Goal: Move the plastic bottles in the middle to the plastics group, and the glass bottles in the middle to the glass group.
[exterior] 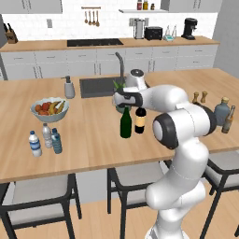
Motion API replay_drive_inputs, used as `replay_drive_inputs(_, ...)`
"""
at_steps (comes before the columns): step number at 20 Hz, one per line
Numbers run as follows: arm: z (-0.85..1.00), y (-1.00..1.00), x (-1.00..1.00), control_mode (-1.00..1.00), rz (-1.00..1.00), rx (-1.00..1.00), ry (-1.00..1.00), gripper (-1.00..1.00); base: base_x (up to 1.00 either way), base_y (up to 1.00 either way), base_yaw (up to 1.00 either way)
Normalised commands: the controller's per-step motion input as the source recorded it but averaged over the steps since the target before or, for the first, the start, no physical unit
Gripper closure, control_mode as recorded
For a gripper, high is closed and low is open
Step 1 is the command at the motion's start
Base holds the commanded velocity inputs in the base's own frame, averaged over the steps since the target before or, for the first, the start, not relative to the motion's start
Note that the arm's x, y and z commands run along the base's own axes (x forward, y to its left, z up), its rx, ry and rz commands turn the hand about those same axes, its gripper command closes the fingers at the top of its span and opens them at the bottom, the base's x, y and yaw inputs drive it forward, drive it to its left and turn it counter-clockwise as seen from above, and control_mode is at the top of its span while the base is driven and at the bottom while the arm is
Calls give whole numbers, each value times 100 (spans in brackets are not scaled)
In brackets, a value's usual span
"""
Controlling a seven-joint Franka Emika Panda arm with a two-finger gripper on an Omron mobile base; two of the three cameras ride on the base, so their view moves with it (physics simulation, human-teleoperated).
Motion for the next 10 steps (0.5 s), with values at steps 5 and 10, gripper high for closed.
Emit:
replay_drive_inputs(5, -15, 0, 3, -100, 7, 2, 0, -100, 0, 0, 0)
replay_drive_inputs(10, -11, 5, 0, -100, 8, 3, 0, -100, 0, 0, 0)
